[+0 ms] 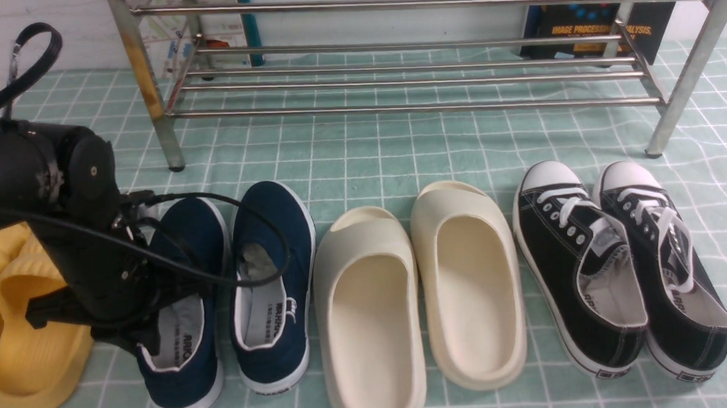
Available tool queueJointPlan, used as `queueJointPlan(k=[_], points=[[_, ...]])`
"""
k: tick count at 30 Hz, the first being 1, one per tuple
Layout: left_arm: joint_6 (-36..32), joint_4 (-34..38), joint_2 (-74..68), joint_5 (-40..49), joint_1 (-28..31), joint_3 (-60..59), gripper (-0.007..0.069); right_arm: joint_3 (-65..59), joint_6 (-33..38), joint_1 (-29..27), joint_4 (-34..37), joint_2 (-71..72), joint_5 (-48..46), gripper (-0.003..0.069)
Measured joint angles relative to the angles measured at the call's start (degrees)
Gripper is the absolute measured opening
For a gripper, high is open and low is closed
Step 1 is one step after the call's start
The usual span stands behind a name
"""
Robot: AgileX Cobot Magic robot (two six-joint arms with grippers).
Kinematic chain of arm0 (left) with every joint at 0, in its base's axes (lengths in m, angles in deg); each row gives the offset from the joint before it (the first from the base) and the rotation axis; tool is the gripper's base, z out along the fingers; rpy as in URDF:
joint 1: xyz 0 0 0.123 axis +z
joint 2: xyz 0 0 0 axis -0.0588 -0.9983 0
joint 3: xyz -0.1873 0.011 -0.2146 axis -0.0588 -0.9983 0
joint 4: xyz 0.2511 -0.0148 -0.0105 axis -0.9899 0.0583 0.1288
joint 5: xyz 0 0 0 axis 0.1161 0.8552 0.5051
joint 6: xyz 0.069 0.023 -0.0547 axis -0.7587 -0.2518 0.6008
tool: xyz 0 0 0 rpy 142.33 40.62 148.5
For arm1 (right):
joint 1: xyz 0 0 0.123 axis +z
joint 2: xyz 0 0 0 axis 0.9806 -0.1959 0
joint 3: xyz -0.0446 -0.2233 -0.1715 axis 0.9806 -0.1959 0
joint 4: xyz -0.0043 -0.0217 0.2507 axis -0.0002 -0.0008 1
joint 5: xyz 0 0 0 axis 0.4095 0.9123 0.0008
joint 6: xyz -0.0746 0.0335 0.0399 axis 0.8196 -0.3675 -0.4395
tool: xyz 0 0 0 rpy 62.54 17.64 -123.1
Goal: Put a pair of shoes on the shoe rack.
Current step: Use the left arm to grab the shoe closest to it, then use the left arm to put a shoe into the shoe rack
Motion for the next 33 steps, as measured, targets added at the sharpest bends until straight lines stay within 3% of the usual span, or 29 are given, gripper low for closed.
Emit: queueJointPlan(k=[9, 13, 33], points=[[-2.6, 0.3, 9.2, 9.3, 0.0, 7.9, 0.0021, 0.0, 0.0, 0.0, 0.0, 0.0, 0.0, 0.0239], [-6.3, 3.8, 8.8, 9.4, 0.0, 17.9, 0.0021, 0.0, 0.0, 0.0, 0.0, 0.0, 0.0, 0.0239], [-7.5, 5.2, -30.1, 14.1, 2.6, 66.2, 0.0021, 0.0, 0.0, 0.0, 0.0, 0.0, 0.0, 0.0239]])
